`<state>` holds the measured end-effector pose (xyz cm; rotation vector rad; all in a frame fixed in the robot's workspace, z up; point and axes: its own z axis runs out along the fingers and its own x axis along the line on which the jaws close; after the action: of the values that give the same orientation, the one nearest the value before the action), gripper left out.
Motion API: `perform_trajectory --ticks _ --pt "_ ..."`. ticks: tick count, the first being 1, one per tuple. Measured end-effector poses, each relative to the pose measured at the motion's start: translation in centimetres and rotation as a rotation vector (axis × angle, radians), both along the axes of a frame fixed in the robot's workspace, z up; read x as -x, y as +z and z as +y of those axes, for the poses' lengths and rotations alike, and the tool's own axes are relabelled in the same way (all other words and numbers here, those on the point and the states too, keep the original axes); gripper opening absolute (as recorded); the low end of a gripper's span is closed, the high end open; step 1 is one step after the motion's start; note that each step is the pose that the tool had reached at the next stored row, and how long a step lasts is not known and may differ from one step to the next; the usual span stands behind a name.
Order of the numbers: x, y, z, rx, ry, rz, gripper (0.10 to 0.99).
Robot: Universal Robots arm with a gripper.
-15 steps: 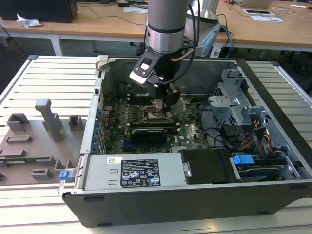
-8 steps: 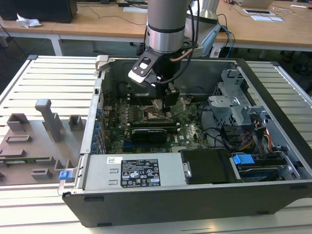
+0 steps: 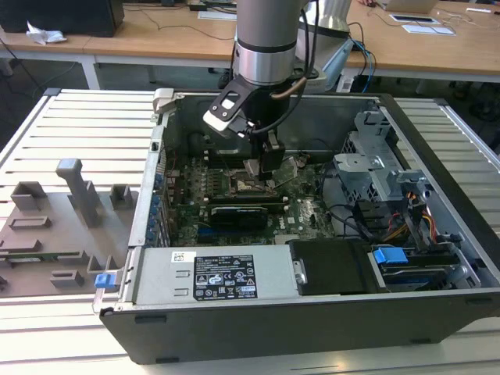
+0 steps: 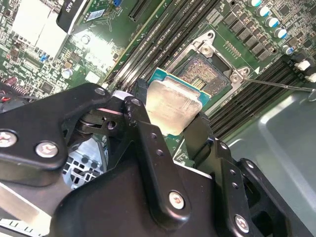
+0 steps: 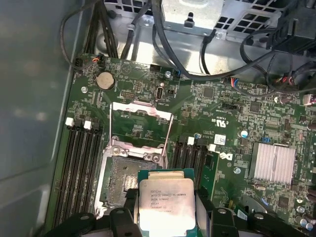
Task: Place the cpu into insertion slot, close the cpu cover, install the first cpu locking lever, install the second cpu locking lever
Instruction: 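Place the cpu into insertion slot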
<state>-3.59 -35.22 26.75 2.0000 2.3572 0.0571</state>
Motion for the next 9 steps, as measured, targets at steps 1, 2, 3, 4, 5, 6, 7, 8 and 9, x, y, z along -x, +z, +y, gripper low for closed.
perform_trajectory --ticks 1,2,3,4,5,6,7,8,9 --pt "0.0 0.0 0.0 0.0 -0.005 0.0 0.545" --pt "0.0 0.0 0.0 0.0 -0.011 0.0 0.545" --pt "0.0 0.0 0.0 0.001 -0.015 0.0 0.545" --pt "0.0 0.0 0.0 0.001 -0.023 0.0 0.545" --pt "0.0 0.0 0.0 0.001 -0.027 0.0 0.545" --pt "0.0 0.0 0.0 0.001 -0.032 0.0 0.545" --pt "0.0 0.0 0.0 0.002 -0.04 0.0 0.545" --pt "0.0 0.0 0.0 0.002 -0.05 0.0 0.545" --pt "0.0 0.0 0.0 0.002 -0.058 0.0 0.545"
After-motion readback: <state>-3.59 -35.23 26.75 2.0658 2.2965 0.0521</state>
